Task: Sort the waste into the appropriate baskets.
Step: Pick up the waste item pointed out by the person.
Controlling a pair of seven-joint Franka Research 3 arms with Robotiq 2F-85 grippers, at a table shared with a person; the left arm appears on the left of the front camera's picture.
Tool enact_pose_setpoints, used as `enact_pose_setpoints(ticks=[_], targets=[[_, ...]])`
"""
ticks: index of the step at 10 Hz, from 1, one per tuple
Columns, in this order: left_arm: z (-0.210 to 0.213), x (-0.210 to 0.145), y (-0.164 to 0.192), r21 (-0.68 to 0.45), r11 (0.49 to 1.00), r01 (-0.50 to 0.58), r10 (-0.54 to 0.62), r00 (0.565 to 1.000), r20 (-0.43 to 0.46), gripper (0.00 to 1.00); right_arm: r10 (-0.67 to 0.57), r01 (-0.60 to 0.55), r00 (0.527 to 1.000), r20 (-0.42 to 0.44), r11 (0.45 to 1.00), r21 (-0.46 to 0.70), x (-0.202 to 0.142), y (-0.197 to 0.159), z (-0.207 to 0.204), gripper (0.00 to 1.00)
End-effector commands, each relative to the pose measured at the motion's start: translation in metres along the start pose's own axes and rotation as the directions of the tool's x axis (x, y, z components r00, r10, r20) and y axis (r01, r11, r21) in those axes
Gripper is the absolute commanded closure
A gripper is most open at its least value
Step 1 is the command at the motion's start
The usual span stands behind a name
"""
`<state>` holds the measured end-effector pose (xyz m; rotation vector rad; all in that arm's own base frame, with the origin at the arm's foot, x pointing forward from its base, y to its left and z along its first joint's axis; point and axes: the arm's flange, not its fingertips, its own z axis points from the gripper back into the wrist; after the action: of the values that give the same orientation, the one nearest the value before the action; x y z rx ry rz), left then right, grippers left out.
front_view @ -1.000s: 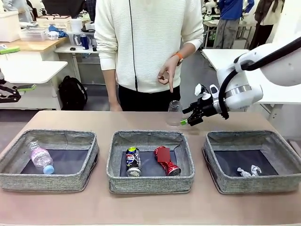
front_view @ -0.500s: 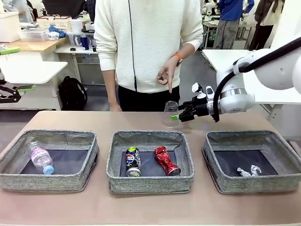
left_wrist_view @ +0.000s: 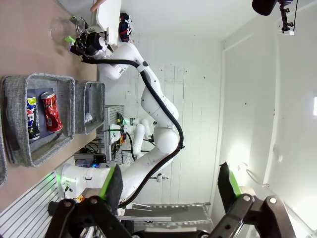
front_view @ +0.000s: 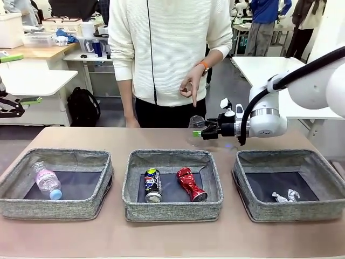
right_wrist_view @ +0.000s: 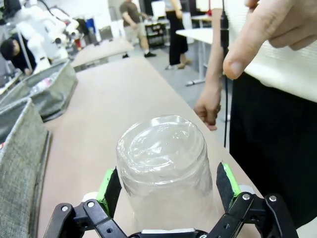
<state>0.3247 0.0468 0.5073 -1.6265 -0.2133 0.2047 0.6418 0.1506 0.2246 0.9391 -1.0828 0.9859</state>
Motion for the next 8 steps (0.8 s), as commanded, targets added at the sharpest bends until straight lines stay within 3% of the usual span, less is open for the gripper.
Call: enact_pose_setpoints(ticks=[1, 3, 4, 5, 6, 7, 8], targets=[[-0.0011, -0.0004, -0.004, -0.01, 1.0, -0.004, 0.004, 1.0, 0.005, 0.0, 0.042, -0.041, 0.999, 0.029, 0.999, -0.02, 0.0013, -0.0006, -0.0046, 0.0], [-0.0011, -0.0004, -0.004, -0.01, 1.0, -0.004, 0.004, 1.0, 0.005, 0.0, 0.044, -0.044, 0.999, -0.007, 0.999, 0.0, 0.0012, 0.0002, -0.0066, 0.0], [-0.0011, -0.0004, -0.004, -0.01, 1.0, -0.004, 0.004, 1.0, 0.005, 0.0, 0.045, -0.046, 0.998, -0.037, 0.999, -0.01, 0.0011, 0.0004, -0.0087, 0.2], [-0.0011, -0.0004, -0.004, -0.01, 1.0, -0.004, 0.004, 1.0, 0.005, 0.0, 0.051, -0.052, 0.998, -0.044, 0.999, -0.001, 0.0011, 0.0009, -0.0094, 0.2], [-0.0011, -0.0004, -0.004, -0.01, 1.0, -0.004, 0.004, 1.0, 0.005, 0.0, 0.056, -0.057, 0.997, -0.045, 0.998, -0.001, 0.0012, 0.0009, -0.0091, 0.4], [-0.0011, -0.0004, -0.004, -0.01, 1.0, -0.004, 0.004, 1.0, 0.005, 0.0, 0.057, -0.057, 0.997, -0.049, 0.998, -0.002, 0.001, 0.0007, -0.009, 0.25], [-0.0011, -0.0004, -0.004, -0.01, 1.0, -0.004, 0.004, 1.0, 0.005, 0.0, 0.053, -0.053, 0.997, -0.06, 0.999, -0.005, 0.0003, 0.0004, -0.0087, 0.6]])
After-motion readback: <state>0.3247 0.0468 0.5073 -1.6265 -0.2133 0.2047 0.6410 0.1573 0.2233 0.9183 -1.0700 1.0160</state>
